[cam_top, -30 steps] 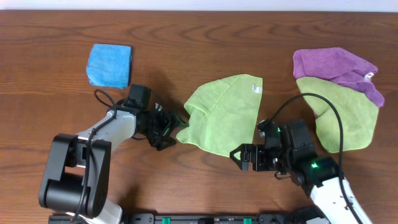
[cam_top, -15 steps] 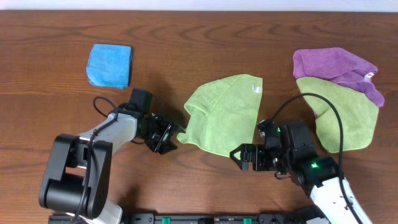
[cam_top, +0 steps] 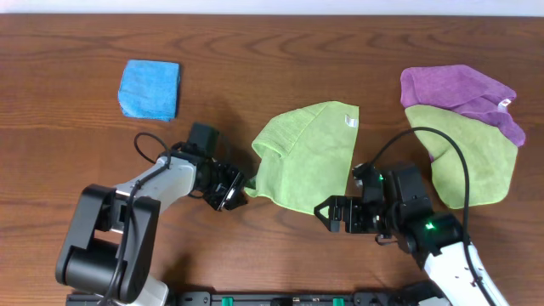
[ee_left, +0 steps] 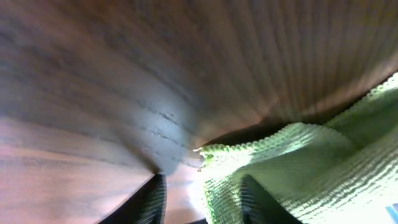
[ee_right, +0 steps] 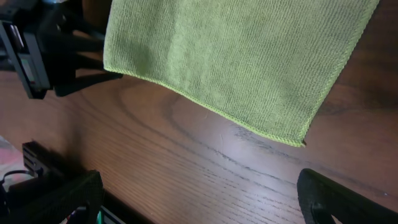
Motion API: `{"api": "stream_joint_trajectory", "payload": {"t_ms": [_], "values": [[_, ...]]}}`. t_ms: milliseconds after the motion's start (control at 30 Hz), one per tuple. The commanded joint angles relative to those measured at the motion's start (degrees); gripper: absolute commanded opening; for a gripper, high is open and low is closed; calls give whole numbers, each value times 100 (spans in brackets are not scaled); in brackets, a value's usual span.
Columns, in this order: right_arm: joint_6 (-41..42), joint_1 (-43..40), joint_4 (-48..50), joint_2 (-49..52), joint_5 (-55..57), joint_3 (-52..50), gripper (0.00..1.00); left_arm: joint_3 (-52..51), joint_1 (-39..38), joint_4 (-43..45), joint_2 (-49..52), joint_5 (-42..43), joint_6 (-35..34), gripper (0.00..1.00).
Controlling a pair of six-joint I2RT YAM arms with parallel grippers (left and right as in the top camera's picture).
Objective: Fold the cloth
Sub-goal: 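Reach the left gripper to the green cloth's left corner and grasp it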
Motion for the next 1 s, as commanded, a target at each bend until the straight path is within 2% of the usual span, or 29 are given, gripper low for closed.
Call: {"api": "stream_joint_trajectory", "payload": {"t_ms": [0, 67, 167, 400, 567, 967], "values": [[68, -76, 4, -33, -22, -9, 99, -129, -39, 22, 116, -697, -28, 28], [68, -76, 2, -33, -22, -9, 99, -129, -61, 24, 118, -778, -28, 16], [70, -76, -2, -33, -24, -9, 99, -129, -70, 22, 118, -870, -26, 6], [111, -76, -129, -33, -22, -9, 99, -122, -22, 249, 116, -890, 313, 6], [109, -76, -365, -33, 243, -15, 99, 37, 98, 223, 105, -717, 802, 6], [343, -76, 24, 52, 667, -485, 99, 833, 107, -675, -317, -765, 1853, 6]]}}
